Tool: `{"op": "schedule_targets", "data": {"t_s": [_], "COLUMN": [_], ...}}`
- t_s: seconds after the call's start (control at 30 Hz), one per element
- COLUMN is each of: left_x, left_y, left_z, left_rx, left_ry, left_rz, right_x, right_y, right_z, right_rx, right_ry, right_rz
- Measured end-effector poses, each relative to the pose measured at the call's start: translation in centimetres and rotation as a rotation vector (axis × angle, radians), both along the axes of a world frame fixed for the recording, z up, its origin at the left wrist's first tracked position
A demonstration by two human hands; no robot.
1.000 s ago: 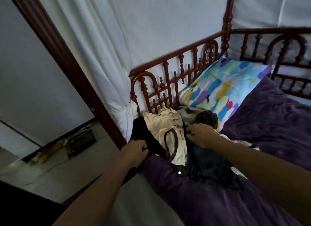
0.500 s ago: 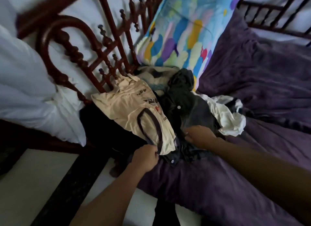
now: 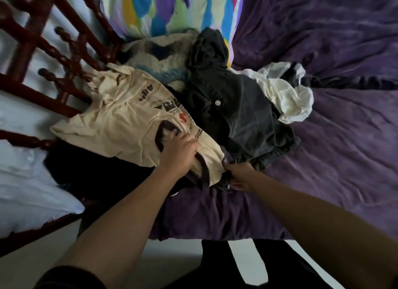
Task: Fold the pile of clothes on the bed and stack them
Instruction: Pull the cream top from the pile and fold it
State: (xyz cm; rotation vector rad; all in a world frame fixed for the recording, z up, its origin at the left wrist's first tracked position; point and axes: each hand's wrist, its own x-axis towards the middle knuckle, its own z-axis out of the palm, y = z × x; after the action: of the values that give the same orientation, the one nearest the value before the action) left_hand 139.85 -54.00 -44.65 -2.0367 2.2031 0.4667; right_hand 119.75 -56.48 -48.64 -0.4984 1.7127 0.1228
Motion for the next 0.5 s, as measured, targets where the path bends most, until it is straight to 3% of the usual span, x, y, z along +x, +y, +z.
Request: {"op": "schedule_targets", "data": {"t_s": [0.07,0.27,0.33,0.43,0.5], "left_x": [-0.2,-1.1,-1.9,-3.4,-4.8], "left_y": [1.6,7.9,6.5,1.4,-2.5], "left_z": [0.6,2.5,3.1,3.1,2.7], "left_rx": [0.010,0.340,0.265,-0.075,-0.074], "left_ry": [0.108,0.216,0.281,0.274,0.246], "left_rz": [0.017,0.104,0.137,0.147,0.110], "right_x": [-0.4,-3.0,-3.4,-4.4,-5.1], "right_y": [0.5,-0.1,-0.4,-0.4,0.0], "right_z": [0.0,3.3,4.3,5.2,5.6], "right_rx": [-0.095,-0.213,-0.199,-0.189,-0.186], "right_ry": [0.027,-0.131,-0.196,-0.228,-0.246], "right_rz": [-0.025,-0.517,-0.636,-0.752,-0.779]}}
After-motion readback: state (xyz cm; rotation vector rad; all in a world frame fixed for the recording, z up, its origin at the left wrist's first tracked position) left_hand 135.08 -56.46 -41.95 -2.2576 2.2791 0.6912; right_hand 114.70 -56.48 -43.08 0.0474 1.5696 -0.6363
